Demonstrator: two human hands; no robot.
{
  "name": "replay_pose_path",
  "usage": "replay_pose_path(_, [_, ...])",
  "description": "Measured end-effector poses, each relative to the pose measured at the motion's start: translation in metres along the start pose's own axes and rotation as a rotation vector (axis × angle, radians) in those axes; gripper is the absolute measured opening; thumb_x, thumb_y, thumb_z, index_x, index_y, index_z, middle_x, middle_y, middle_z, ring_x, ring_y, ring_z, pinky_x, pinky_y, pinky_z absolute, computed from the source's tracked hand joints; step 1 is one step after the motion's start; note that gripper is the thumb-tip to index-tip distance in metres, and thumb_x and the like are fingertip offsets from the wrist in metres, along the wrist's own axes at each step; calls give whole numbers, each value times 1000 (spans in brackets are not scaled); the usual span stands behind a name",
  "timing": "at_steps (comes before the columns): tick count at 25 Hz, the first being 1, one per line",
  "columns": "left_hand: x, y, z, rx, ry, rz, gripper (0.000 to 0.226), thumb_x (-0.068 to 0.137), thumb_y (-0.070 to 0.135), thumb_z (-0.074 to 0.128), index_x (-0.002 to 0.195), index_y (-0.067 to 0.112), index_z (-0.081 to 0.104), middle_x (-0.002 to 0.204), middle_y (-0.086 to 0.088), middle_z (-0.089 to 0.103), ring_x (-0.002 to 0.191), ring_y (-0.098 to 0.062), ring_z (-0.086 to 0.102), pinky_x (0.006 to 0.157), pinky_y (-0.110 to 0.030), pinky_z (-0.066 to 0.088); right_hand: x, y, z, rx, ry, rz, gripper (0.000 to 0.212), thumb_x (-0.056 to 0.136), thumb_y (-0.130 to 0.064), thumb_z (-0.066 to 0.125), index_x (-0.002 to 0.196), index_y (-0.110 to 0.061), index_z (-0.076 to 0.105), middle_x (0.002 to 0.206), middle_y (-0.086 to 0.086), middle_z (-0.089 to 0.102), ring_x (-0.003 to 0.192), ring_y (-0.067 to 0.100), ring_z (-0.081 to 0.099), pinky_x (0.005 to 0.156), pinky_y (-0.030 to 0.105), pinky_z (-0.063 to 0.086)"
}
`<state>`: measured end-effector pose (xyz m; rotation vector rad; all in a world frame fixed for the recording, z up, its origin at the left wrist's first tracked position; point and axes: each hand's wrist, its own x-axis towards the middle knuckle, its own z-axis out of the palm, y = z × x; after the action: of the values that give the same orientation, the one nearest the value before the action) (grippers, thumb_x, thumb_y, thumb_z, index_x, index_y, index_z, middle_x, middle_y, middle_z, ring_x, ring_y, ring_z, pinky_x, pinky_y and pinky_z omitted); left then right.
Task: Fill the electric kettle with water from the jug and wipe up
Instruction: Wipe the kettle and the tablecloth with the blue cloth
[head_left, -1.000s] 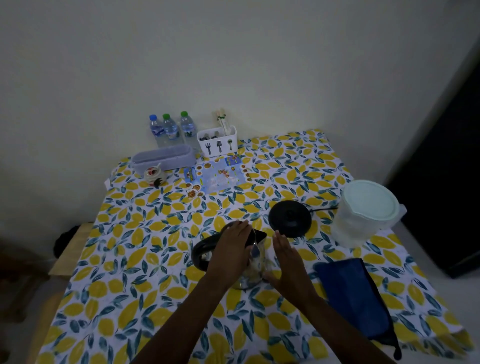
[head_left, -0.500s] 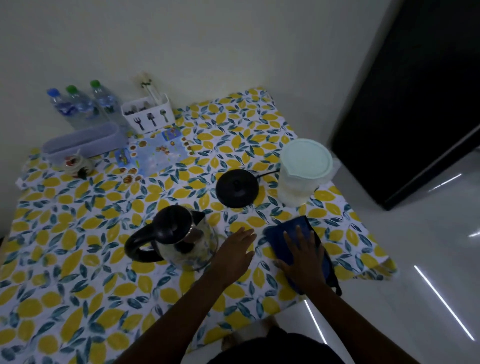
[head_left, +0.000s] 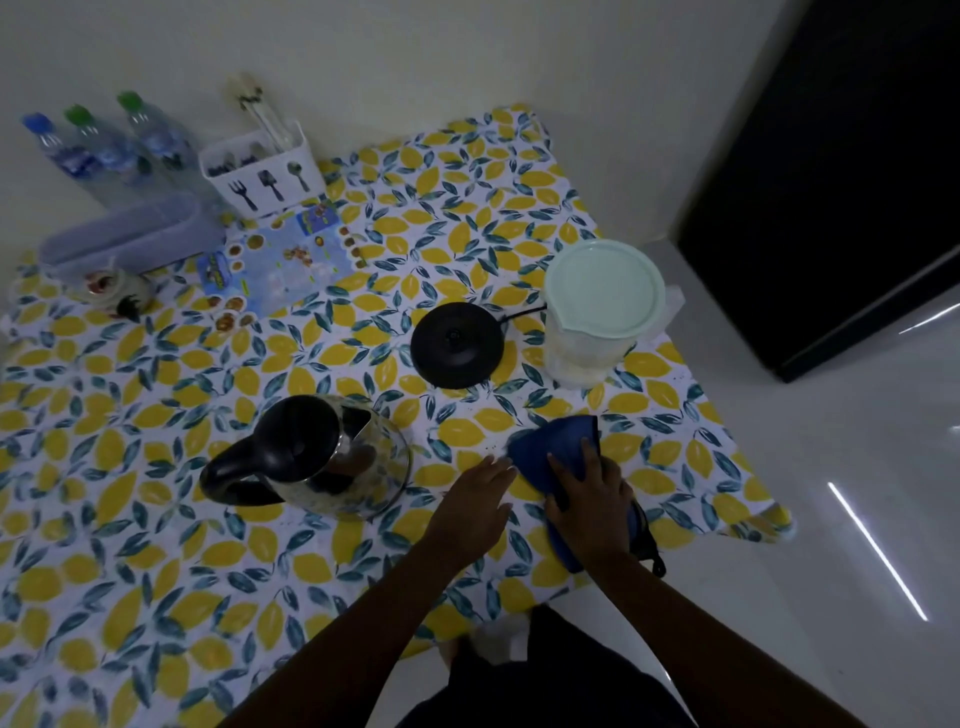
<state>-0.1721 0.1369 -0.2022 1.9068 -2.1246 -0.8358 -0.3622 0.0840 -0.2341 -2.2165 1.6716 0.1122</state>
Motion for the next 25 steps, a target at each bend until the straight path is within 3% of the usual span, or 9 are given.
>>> replay_pose_path(5, [-11,5,-14,45,206,-57,49,99,25,44,145,12,35,153,-7,38,145,-25,26,119,-42,22,12,-1,-8,85,62,-41,47,71,-23,74,116,-17,63,128,23,51,100,48,52,73,53,51])
replay_pose_path(8, [-28,5,-37,43,395,-92,47,97,23,51,141,12,43,147,-7,47,141,-27,36,115,-45,27,10,-10,-18,285,81,29,43,78,-21,71,120,-17,61,135,21,44,107,44,49,81,48,49])
replay_pose_path(10, [-41,2,-56,58,496,-111,45,96,21,54,140,12,46,145,-7,50,139,-27,39,114,-43,28,10,-28,-28,471,104,29,39,82,-18,68,120,-17,59,135,17,42,106,38,53,77,41,48])
replay_pose_path(13, [-65,-9,-91,121,622,-136,42,98,23,49,138,13,47,144,-5,51,138,-24,41,114,-35,26,16,-76,-51,681,142,-74,35,85,-11,67,119,-13,57,129,14,47,101,23,53,77,33,42])
replay_pose_path(15, [-80,-22,-116,166,695,-176,41,98,27,44,137,13,48,143,-4,51,138,-22,40,114,-32,26,22,-112,-69,765,176,-204,29,86,-9,65,113,-18,58,119,4,52,96,4,49,80,29,40])
replay_pose_path(17, [-92,-40,-137,163,760,-254,42,97,29,48,136,14,48,143,-5,51,139,-23,38,115,-36,28,37,-147,-87,809,171,-294,26,87,-9,64,111,-17,58,119,4,53,97,4,50,81,30,40])
replay_pose_path(19, [-98,-54,-152,125,689,-352,52,98,38,48,143,14,39,152,-5,39,144,-23,28,119,-41,25,60,-176,-103,826,75,-314,28,89,-10,62,116,-11,58,127,12,48,106,23,52,84,36,42])
replay_pose_path(21, [-100,-64,-157,85,571,-418,65,98,49,40,150,15,22,160,-4,23,148,-21,16,121,-39,15,80,-204,-115,836,-78,-382,29,92,-10,59,120,-7,57,131,16,48,114,30,52,90,41,45])
replay_pose_path(25, [-97,-71,-154,6,533,-438,71,97,57,32,152,18,10,162,-3,15,149,-18,9,121,-38,8,97,-256,-117,826,-534,-566,35,100,-10,43,134,-15,52,140,4,44,126,22,46,101,36,42])
